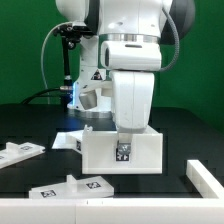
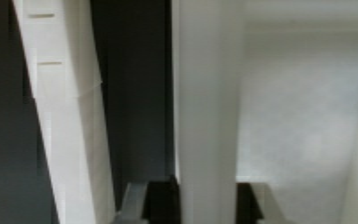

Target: Assemble cabinet

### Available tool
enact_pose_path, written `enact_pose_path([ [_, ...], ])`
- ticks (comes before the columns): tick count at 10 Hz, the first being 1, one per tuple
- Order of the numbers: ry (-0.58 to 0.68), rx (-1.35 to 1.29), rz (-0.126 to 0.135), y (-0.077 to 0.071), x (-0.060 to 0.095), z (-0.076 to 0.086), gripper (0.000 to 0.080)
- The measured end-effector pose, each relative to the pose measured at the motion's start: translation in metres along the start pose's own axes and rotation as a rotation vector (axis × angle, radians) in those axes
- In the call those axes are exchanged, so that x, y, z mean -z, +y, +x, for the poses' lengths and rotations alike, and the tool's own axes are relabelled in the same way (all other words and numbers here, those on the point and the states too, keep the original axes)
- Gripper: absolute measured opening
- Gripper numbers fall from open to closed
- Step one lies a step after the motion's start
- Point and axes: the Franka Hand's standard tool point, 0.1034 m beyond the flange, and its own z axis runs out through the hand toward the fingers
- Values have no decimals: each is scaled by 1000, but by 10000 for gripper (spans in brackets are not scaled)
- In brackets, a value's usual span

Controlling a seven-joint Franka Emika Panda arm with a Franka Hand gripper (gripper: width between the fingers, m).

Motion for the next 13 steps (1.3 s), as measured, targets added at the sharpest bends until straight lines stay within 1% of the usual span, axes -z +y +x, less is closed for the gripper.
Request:
enact_pose_path([
  [1,9,-14,-8,2,-2,13,89],
  [2,19,-21,-15,11,-6,29,90],
  [3,28,-31,-32,22,-7,43,90],
  [4,32,-38,-44,26,-5,48,90],
  [6,30,-46,-37,24,-8,43,90],
  [9,30,-46,-35,24,-10,44,90],
  [10,33,-46,-36,27,-14,48,90],
  [11,39,-47,-42,35,-18,54,90],
  [12,42,-54,-37,39,-23,58,90],
  [13,43,-51,-25,38,-29,61,90],
])
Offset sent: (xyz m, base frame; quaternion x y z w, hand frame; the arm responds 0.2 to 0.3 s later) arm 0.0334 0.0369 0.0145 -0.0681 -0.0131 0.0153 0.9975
